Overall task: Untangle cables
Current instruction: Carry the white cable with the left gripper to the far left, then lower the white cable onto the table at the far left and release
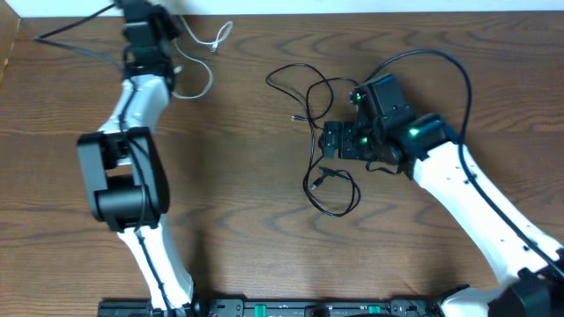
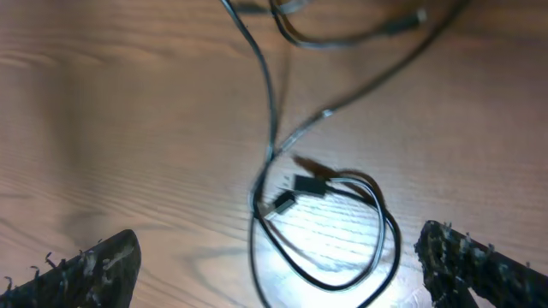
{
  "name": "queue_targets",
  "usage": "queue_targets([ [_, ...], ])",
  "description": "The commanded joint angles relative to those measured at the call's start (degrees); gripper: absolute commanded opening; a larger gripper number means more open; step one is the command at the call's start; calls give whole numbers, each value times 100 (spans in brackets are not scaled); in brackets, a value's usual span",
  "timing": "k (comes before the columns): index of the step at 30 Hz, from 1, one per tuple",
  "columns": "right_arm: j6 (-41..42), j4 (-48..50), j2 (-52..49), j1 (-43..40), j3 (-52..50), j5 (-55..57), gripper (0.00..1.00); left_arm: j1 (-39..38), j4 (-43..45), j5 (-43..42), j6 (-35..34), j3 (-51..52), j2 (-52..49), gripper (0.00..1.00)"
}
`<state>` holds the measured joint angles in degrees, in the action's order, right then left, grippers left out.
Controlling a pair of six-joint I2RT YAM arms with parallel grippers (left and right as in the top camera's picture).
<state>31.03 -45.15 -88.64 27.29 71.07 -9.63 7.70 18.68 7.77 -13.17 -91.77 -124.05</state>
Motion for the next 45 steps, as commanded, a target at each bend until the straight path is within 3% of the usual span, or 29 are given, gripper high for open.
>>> queue_targets([
  [1, 111, 15, -155, 68, -151, 17, 99, 549, -282, 280, 466, -160, -39, 81],
  [2, 111, 13, -210, 68, -164, 4, 99, 680, -439, 278, 466, -160, -37, 92],
  [9, 111, 72, -455, 90, -166, -210, 99, 1191, -1641, 15, 457, -157, -24, 93],
  [13, 109, 81, -485, 90, -166, -280, 99, 1226, -2103, -682, 455, -160, -24, 93],
  [15, 109, 79, -485, 90, -166, -280, 99, 1209, -2312, -1360, 452, -157, -24, 93],
  [19, 109, 76, -487, 90, -166, -295, 99, 1158, -2507, -3814, 380, -157, -26, 92],
  [22, 109, 79, -487, 94, -166, -297, 99, 1043, -2581, -4594, 170, -157, -26, 90],
  [27, 111, 76, -487, 94, -166, -297, 99, 678, -3112, -4081, 348, -107, -26, 90],
  [32, 111, 63, -487, 94, -166, -299, 99, 197, -3521, -3171, 1285, 13, -26, 90],
  [37, 107, 39, -487, 94, -166, -350, 99, -247, -3410, -1954, 1961, 153, -31, 90],
  [45, 107, 39, -487, 94, -166, -409, 99, -306, -2903, -1709, 2367, 168, -195, 89],
])
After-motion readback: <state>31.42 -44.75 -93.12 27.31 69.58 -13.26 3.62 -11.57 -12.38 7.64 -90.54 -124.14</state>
